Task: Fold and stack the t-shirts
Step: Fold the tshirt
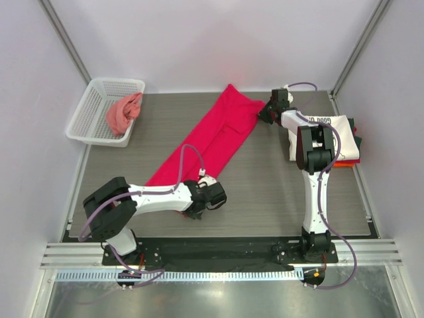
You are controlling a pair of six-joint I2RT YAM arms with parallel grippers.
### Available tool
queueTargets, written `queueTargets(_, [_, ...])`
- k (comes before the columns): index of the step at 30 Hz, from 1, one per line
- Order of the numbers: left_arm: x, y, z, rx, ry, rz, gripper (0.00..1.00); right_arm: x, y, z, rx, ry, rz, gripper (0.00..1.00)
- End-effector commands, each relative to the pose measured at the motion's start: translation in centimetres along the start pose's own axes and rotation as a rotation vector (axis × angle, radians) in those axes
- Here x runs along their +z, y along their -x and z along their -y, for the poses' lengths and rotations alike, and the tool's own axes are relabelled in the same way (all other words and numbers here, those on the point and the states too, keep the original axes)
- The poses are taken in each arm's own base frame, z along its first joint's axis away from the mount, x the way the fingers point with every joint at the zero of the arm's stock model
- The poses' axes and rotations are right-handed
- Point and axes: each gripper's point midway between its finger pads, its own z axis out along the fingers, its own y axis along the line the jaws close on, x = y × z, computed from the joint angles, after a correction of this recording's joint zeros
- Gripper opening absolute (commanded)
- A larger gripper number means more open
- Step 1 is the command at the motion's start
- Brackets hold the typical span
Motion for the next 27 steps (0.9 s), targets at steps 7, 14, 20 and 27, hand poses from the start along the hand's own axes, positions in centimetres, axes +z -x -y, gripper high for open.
queueTargets(7, [-5.1,1.3,14.4,0.036,-0.362,0.052,0.0,1.1,-2.9,0.9,-0.055,-0.012,-0.083,0.1])
queueTargets(14, [-8.8,5.1,22.2,0.035,-0.518,0.136,0.0,2.7,-5.0,-2.6,-0.102,0.08,-0.131,0.09])
queueTargets(20, [-12.4,8.9,23.5,-0.016,-0.612,0.255,0.47,4.6,-4.2,-4.6,-0.135,0.125,-0.115,0.1])
queueTargets(27, [-15.7,10.4,17.7,-0.154,-0.681,0.34,0.67,1.9,-1.1,-7.3,-0.191,0.158,-0.044,0.57])
